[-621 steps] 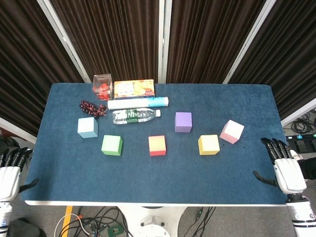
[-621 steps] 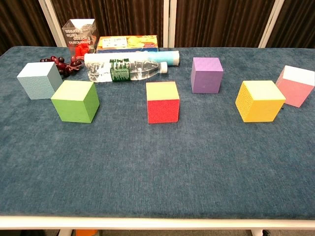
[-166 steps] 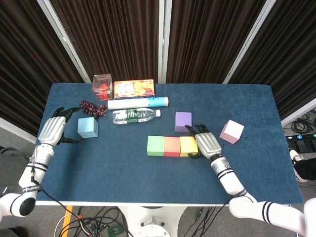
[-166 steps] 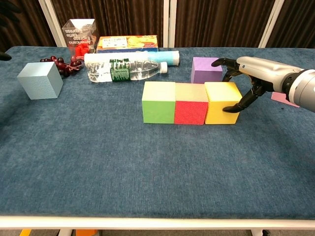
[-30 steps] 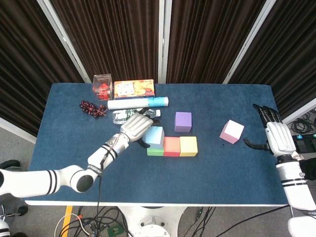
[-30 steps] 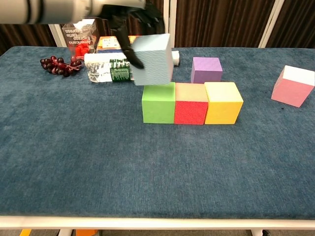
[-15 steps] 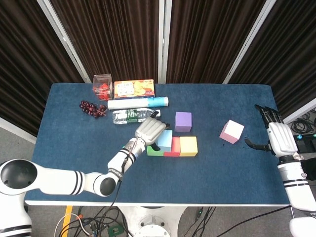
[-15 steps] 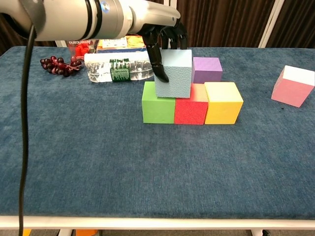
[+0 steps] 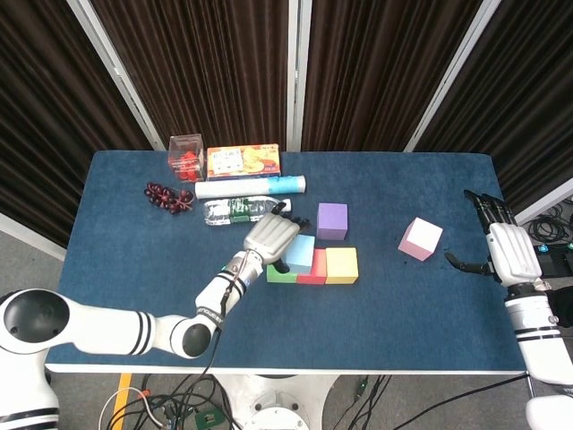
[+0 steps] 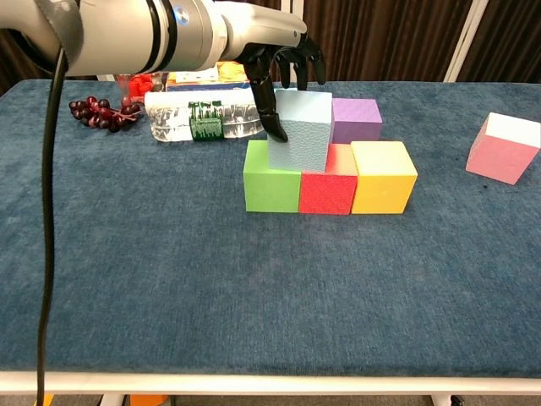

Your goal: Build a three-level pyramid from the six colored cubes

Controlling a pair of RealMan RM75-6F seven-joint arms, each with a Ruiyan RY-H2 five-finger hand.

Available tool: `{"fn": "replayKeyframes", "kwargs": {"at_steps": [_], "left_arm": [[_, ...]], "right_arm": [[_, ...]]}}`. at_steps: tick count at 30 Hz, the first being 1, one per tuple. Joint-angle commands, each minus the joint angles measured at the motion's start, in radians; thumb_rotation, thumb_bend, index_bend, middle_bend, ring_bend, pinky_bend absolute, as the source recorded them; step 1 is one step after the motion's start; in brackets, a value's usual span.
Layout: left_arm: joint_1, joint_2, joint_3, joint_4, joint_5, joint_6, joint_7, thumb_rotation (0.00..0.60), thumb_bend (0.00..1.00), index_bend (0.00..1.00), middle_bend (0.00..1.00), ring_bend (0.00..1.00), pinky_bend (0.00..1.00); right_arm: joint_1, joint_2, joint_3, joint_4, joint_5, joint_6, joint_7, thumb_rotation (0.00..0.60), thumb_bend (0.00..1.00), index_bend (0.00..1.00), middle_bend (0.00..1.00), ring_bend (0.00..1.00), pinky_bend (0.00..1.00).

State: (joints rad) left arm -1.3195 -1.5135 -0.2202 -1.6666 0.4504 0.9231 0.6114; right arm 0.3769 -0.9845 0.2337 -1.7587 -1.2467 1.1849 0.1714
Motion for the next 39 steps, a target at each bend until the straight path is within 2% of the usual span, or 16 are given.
{"fn": "replayKeyframes", "kwargs": {"at_steps": [1,6,13,21,33,39], "left_arm": [[0.012,0.012,-0.004,-0.016,0.022,-0.012,-0.025,0.600,0.06,0.17,0.19,0.15,0.07],[0.063,0.069,-0.015,-0.033,0.154,-0.096,-0.139,0.600,0.06,0.17,0.16,0.13,0.07],[0.118,0.076,-0.018,0.049,0.374,-0.208,-0.312,0.600,0.06,0.18,0.16,0.13,0.06],[0.141,0.049,-0.010,0.136,0.550,-0.236,-0.415,0.600,0.06,0.23,0.23,0.13,0.06],[0.132,0.012,0.011,0.201,0.615,-0.244,-0.420,0.600,0.07,0.26,0.27,0.13,0.06],[0.131,-0.012,0.004,0.220,0.589,-0.231,-0.414,0.600,0.08,0.29,0.38,0.16,0.06]], "right_arm": [[-0.001,-0.001,0.000,0.000,-0.002,0.002,0.002,0.600,0.09,0.00,0.10,0.00,0.00],[-0.004,-0.004,0.001,0.002,-0.010,0.008,0.014,0.600,0.09,0.00,0.10,0.00,0.00],[-0.007,-0.005,0.001,0.000,-0.014,0.011,0.016,0.600,0.09,0.00,0.10,0.00,0.00],[-0.008,-0.008,0.001,-0.003,-0.009,0.011,0.005,0.600,0.09,0.00,0.10,0.00,0.00],[-0.006,-0.013,0.004,-0.005,0.000,0.008,-0.006,0.600,0.09,0.00,0.10,0.00,0.00],[-0.004,-0.014,0.006,-0.004,0.002,0.007,-0.009,0.600,0.09,0.00,0.10,0.00,0.00]]}}
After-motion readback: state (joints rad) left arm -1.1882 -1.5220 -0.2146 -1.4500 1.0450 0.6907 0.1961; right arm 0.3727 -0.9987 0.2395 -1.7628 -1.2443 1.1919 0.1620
